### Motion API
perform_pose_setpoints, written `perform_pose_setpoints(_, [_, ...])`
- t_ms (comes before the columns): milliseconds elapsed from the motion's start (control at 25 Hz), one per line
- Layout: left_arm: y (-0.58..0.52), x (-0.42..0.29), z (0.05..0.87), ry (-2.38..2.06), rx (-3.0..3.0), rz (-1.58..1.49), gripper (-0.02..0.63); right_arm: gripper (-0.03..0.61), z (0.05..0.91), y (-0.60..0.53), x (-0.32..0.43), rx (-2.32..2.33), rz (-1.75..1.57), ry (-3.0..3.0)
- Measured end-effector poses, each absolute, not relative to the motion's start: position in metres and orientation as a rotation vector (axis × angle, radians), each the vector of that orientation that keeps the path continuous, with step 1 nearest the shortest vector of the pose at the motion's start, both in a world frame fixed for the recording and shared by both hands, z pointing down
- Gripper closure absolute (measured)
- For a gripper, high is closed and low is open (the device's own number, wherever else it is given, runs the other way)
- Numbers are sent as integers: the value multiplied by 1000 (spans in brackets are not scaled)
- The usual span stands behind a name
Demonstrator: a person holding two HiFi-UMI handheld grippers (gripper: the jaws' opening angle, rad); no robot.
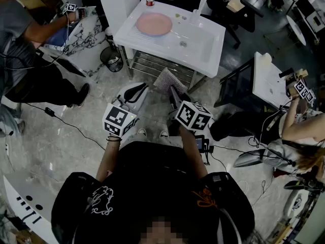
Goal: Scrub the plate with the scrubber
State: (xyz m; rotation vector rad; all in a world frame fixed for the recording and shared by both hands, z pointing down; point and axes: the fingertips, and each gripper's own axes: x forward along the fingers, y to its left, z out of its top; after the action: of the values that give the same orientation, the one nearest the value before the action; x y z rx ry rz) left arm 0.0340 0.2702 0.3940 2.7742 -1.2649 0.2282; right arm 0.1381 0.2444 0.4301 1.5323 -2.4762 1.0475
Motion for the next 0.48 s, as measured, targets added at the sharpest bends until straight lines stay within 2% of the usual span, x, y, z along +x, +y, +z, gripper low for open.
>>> perform_pose_setpoints(480, [276,29,404,-1223,2786,286,572,499,437,250,126,1526,1065,-2464])
